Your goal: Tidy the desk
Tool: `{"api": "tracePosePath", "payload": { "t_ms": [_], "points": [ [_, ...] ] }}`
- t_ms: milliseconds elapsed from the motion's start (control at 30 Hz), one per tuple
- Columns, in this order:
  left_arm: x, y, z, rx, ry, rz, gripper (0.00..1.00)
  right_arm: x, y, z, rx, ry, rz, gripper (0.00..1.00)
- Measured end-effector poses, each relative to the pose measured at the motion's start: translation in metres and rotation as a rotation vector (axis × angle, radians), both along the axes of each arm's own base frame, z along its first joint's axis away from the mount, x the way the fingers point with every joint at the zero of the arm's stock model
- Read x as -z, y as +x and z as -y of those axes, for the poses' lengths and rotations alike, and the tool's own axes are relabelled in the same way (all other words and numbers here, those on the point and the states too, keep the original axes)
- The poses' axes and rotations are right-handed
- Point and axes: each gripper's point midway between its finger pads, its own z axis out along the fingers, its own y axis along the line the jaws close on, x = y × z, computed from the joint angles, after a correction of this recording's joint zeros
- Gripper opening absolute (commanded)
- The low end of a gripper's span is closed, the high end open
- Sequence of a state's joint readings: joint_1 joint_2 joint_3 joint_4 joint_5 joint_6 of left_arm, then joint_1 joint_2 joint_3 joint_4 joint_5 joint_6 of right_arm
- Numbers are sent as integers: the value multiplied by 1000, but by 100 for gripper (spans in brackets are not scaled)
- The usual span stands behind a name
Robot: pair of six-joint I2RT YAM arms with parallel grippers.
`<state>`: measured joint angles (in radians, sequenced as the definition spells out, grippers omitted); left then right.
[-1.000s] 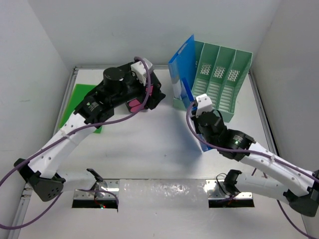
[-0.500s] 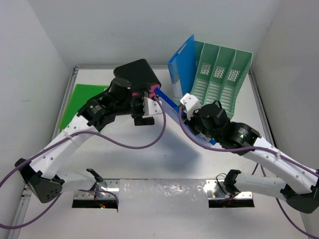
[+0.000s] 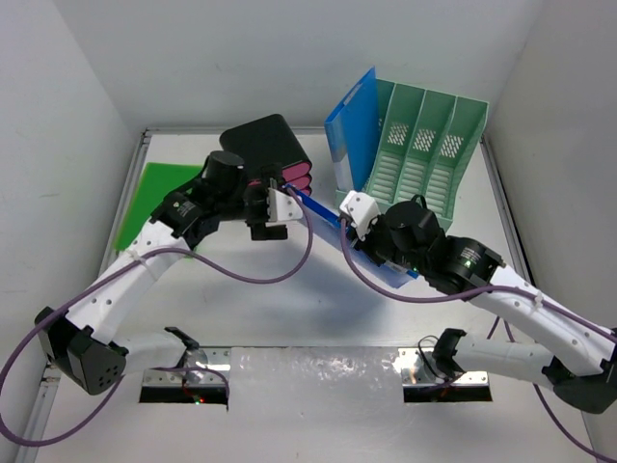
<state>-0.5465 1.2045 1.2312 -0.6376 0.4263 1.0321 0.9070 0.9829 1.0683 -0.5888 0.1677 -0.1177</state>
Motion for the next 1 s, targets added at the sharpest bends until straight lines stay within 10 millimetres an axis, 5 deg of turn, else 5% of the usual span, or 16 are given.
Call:
{"api": "tracePosePath", "payload": {
  "t_ms": [233,533,733,800,833,867,933,1000],
  "points": [
    [1,25,-53,-67,13,7,100,9,0,0,-17,-42,-14,0],
    [-7,0,-22,120,-127,-50,100,19,-1,-17,-70,-45,-62,0],
    [15,5,-11,140,-162,-126,97,12,-4,-27,-111,-3,-58,0],
    [24,6,-8,146,-167,-167,68,12,-4,-28,-116,1,-57,0],
    [27,6,-7,142,-172,-184,34,12,-5,-29,-121,2,-59,0],
    [28,6,-7,135,-180,-196,18,12,-5,-30,-126,3,-62,0],
    [26,6,-5,127,-197,-208,0,15,-7,-31,-138,1,-75,0],
    [25,6,-6,122,-211,-224,0,15,-3,-31,-134,-7,-64,0]
  ]
}}
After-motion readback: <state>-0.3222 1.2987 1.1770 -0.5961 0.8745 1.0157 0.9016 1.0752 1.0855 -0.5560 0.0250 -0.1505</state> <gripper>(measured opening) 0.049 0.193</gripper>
